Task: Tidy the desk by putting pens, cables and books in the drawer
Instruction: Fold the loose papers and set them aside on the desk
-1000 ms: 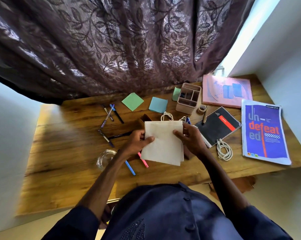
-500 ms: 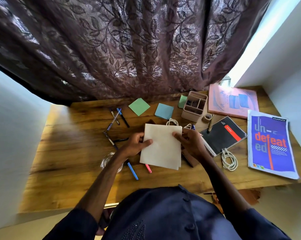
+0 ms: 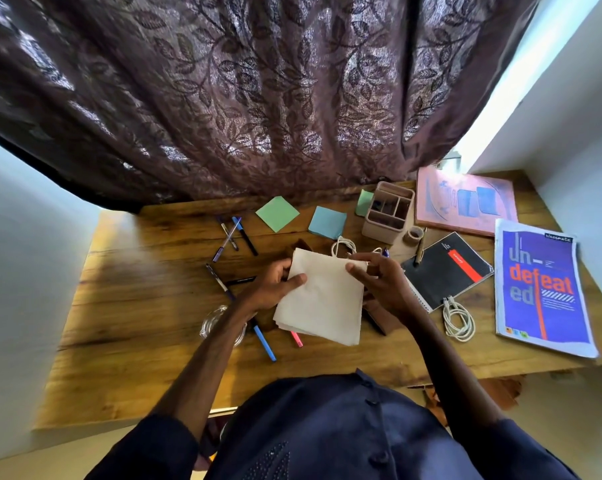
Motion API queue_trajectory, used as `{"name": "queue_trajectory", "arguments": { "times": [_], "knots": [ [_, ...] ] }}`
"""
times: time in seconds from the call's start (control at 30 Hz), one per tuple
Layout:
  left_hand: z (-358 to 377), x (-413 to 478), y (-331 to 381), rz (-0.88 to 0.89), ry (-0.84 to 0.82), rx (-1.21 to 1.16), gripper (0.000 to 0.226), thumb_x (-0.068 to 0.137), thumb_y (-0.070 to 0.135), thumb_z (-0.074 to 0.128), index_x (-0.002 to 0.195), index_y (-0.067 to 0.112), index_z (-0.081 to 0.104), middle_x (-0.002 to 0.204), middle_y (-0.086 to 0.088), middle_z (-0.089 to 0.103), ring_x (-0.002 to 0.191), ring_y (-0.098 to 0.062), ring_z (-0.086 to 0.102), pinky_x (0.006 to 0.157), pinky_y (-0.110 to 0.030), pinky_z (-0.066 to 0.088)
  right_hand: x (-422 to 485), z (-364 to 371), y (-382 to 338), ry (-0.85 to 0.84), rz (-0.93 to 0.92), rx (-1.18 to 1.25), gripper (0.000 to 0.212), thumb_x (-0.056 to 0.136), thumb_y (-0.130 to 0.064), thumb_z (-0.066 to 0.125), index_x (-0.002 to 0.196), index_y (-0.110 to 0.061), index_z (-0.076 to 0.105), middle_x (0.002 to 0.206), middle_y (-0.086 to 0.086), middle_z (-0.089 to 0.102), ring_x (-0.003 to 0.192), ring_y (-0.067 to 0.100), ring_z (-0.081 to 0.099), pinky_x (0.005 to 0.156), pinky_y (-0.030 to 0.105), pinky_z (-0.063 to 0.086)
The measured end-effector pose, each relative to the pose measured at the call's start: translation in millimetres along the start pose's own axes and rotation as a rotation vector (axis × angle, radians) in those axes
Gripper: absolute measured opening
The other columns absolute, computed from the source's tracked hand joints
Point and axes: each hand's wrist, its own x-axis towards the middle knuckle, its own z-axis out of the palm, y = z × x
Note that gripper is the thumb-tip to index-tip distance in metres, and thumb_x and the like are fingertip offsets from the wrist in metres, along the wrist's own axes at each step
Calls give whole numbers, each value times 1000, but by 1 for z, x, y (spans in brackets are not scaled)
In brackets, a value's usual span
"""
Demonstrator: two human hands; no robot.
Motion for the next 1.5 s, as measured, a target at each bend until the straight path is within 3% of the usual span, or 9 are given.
{"name": "queue_trajectory", "arguments": {
  "times": [0.07,0.13,0.37,0.57,0.8,1.0,1.13,1.33,1.5],
  "knots": [
    [-1,0,2,5,2,13,45,95,34,69,136,21,55,124,1,69,108,-18,69,91,-42,60,1,-4,-2,-47,44,44,29,93,-28,70,119,-16,67,105,0,72,87,16,76,57,35,62],
    [-1,0,5,9,11,-13,44,96,32,68,136,17,56,124,0,69,109,-18,69,91,-41,59,2,-6,-3,-89,45,51,25,92,-20,71,116,-11,70,100,3,75,82,20,77,56,35,62],
    [-6,-3,1,-44,12,-103,38,94,26,71,127,8,65,115,-6,75,105,-21,73,79,-29,60,9,-13,3,210,47,80,12,89,-15,75,99,-9,77,82,2,77,70,16,74,54,30,59],
    [-7,2,8,-63,58,-216,36,84,16,80,117,3,70,107,-10,78,93,-24,76,67,-27,62,18,-29,-1,262,44,77,13,89,-16,75,99,-8,77,84,5,77,73,20,76,59,39,63],
    [-1,9,18,-110,32,-364,52,71,18,87,116,1,69,110,-14,76,91,-22,75,68,-25,61,31,-46,7,293,74,95,16,89,-22,75,100,-11,76,88,8,77,78,24,76,64,49,63],
    [4,19,23,-182,178,-421,32,80,8,83,110,5,72,114,-14,74,98,-22,74,71,-27,62,33,-52,13,245,144,194,13,94,-16,69,104,-7,71,96,11,76,90,31,75,76,54,62],
    [8,22,26,-181,237,-375,25,81,10,83,105,9,74,112,-12,75,100,-23,74,77,-31,63,35,-50,20,290,179,157,4,90,-15,71,89,-16,75,87,7,77,85,31,75,75,58,61],
    [23,14,39,-111,365,-319,26,83,10,83,107,7,74,100,-9,78,87,-19,77,74,-31,63,22,-33,-11,559,42,-236,8,82,-23,72,86,-21,79,71,-8,72,65,8,70,66,34,60],
    [38,13,54,-70,398,-302,29,82,13,84,108,5,75,91,-7,79,79,-18,78,78,-39,64,10,-4,-47,501,-240,-437,7,82,-17,74,88,-19,76,76,-7,71,64,9,64,60,20,50]
  ]
}}
